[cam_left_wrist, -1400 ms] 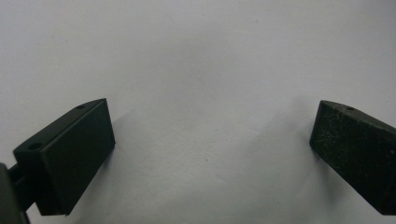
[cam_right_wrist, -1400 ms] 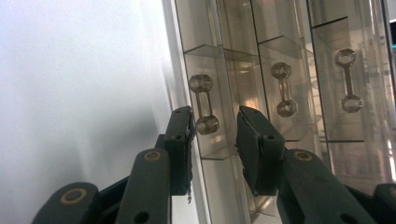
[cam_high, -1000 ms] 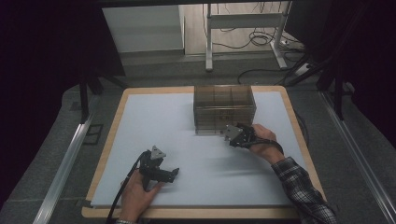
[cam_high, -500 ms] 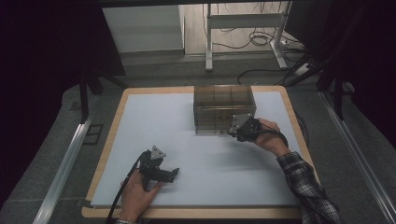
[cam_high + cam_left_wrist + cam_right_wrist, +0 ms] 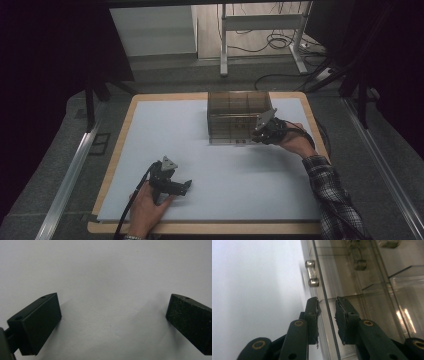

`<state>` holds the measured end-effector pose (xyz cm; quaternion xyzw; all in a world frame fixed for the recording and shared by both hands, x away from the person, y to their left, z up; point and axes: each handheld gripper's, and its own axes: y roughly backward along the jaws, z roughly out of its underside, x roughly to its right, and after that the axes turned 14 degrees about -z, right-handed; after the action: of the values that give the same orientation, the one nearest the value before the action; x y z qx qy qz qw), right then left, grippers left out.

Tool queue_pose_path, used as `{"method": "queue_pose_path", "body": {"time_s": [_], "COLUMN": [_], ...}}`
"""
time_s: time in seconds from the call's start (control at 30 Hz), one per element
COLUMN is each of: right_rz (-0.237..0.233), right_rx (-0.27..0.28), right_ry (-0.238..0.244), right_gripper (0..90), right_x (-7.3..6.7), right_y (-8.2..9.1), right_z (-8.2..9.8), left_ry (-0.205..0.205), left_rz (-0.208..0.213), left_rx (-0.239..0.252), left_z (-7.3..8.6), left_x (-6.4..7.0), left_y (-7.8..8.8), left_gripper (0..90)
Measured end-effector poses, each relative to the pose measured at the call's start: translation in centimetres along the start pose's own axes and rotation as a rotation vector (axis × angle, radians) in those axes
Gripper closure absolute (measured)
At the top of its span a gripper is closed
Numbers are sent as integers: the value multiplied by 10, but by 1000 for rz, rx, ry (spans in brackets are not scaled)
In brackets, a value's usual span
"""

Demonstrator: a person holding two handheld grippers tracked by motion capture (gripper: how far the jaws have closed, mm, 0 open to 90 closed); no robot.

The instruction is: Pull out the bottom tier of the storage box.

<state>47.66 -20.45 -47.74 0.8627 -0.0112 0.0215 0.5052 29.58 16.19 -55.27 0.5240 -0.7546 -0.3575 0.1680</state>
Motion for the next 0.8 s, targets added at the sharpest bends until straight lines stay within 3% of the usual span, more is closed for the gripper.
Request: {"method": "queue_pose_path", "body": {"time_s": [0.27,0.57,0.8], "right_rz": [-64,-144,-182], "right_rx": [-47,-59,-79], "right_ry": [11,8,57], "right_gripper": [772,833,866], "right_x": [15,25,29], "right_y": [-7,-11,-11], "right_z": [6,9,8], "left_ry": [0,0,0], "left_rz": [0,0,0], "left_rx": [0,0,0], "left_z": [0,0,0], "left_x": [0,0,0], "left_y": [0,0,0], "left_gripper": [0,0,0]}}
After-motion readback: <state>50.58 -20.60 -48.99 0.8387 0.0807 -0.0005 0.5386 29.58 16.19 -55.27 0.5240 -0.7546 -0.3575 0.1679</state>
